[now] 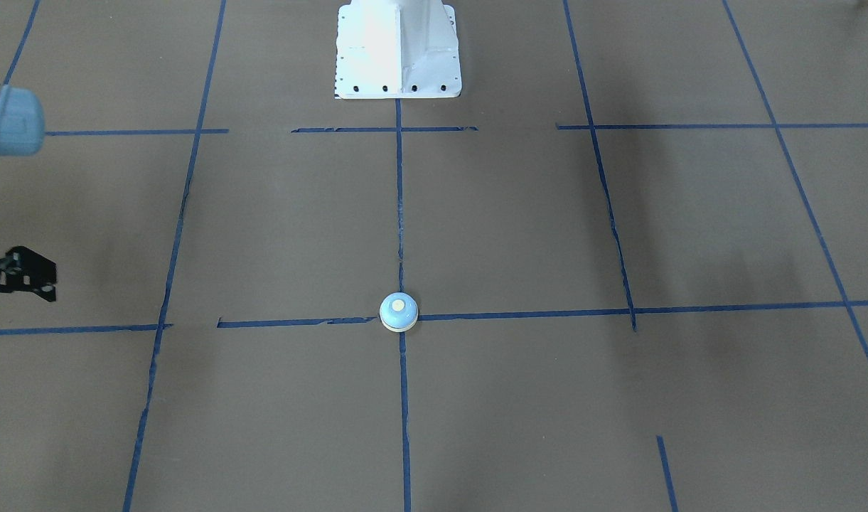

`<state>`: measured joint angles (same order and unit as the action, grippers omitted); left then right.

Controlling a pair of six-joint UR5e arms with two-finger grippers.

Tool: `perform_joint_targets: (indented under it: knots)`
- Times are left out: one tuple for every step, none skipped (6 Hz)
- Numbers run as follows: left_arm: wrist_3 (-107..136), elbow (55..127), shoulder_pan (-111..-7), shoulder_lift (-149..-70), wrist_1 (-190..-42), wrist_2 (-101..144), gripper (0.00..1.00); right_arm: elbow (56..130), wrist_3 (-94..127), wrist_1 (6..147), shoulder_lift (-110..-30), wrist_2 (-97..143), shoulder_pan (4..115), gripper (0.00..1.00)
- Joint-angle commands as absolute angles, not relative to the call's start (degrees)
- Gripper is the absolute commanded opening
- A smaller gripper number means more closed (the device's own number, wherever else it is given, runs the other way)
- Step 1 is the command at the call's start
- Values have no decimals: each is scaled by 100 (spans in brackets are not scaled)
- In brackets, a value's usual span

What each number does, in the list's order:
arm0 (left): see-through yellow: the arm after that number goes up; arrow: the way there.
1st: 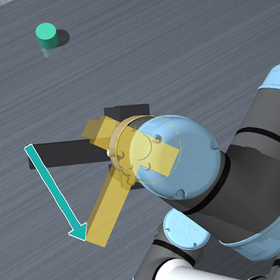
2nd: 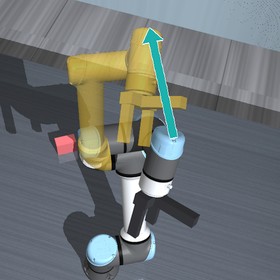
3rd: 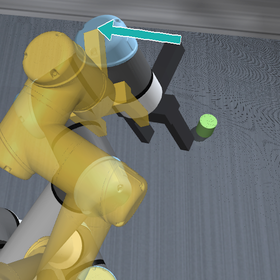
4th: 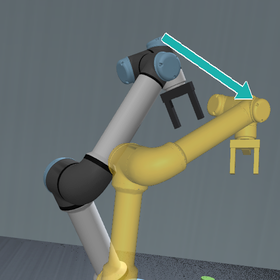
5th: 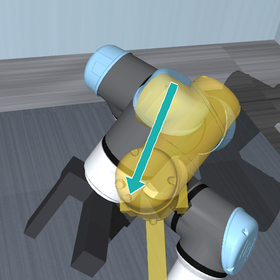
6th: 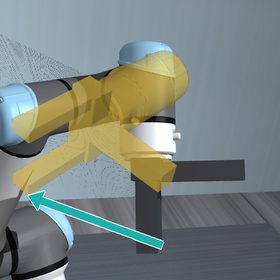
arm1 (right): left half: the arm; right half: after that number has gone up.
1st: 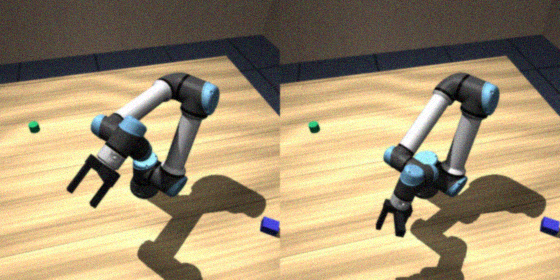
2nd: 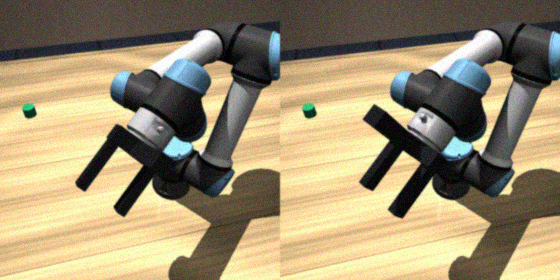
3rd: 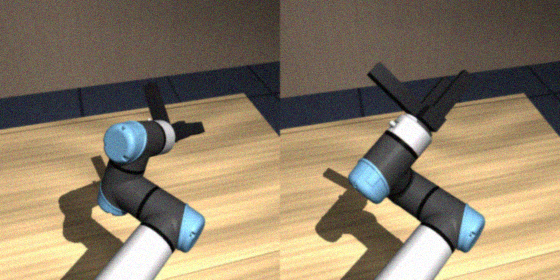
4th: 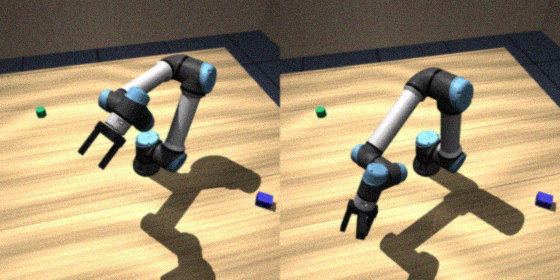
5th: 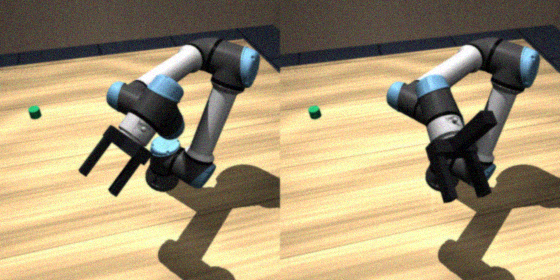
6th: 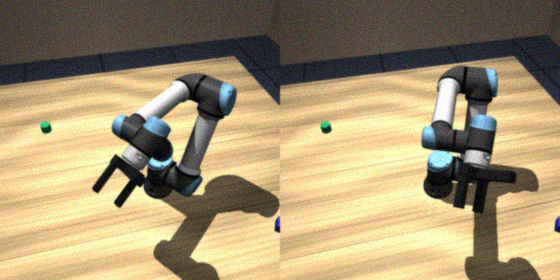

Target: Place and press bell with both arms

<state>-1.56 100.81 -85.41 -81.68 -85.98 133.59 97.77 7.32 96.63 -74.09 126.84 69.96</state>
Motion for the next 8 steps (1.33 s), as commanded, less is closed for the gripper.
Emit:
perform_joint_targets:
  knots:
    - [-123,10081,-8543,-8183,-8587,13386,100,10597,211,9712,-9090,12709,7687,100]
    - [-132,10090,-8543,-8165,-8596,13394,100,10687,220,9712,-9645,12935,8082,100]
    - [-123,10081,-8543,-8165,-8596,13403,100,10705,194,9712,-9850,13111,8356,100]
    - [-149,10081,-8543,-8165,-8596,13395,100,10714,98,9712,-9940,13183,8550,100]
    - [-123,10081,-8543,-8174,-8596,13377,100,10723,166,9712,-9940,13175,8552,100]
    - [-114,10081,-8543,-8156,-8604,13360,100,10723,158,9712,-9940,13184,8552,100]
    - [-114,10064,-8543,-8139,-8517,13342,100,10723,150,9712,-9932,13184,8552,100]
    - [-114,10090,-8543,-8086,-8525,13333,100,10731,158,9712,-9932,13192,8552,100]
